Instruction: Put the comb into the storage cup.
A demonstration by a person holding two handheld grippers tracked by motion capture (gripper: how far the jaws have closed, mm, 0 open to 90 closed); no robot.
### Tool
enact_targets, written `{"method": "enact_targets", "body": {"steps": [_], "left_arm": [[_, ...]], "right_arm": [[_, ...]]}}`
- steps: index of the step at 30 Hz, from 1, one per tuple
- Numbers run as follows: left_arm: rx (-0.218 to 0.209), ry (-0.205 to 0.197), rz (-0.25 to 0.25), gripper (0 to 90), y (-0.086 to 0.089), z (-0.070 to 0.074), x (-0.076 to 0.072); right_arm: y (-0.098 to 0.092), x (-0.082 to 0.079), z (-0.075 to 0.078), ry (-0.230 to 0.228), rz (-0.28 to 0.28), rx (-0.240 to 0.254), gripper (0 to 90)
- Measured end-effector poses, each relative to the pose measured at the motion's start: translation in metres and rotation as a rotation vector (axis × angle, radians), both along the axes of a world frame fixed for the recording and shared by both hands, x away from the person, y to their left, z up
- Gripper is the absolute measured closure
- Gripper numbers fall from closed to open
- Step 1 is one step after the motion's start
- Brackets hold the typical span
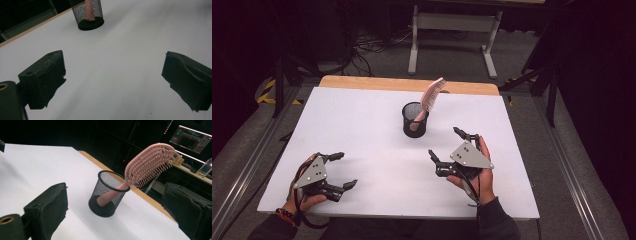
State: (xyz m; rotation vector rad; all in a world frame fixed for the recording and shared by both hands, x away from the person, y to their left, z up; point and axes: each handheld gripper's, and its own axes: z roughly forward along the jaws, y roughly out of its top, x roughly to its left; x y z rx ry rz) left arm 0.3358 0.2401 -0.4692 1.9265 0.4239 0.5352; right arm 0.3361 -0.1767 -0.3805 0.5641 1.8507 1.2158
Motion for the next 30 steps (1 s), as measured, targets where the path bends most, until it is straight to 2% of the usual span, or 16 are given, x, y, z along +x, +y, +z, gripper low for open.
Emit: {"method": "enact_targets", "body": {"steps": [13,30], "left_arm": [[0.005,0.000,0.000,5.6,0.000,0.000,0.000],[0.003,-0.001,0.000,5.6,0.000,0.000,0.000]], "right_arm": [[-0.008,-0.004,-0.008,0.020,0.000,-0.008,7.0],[-0.024,-0.013,-0.018,0.022,-0.016,-0.028,7.1]]}}
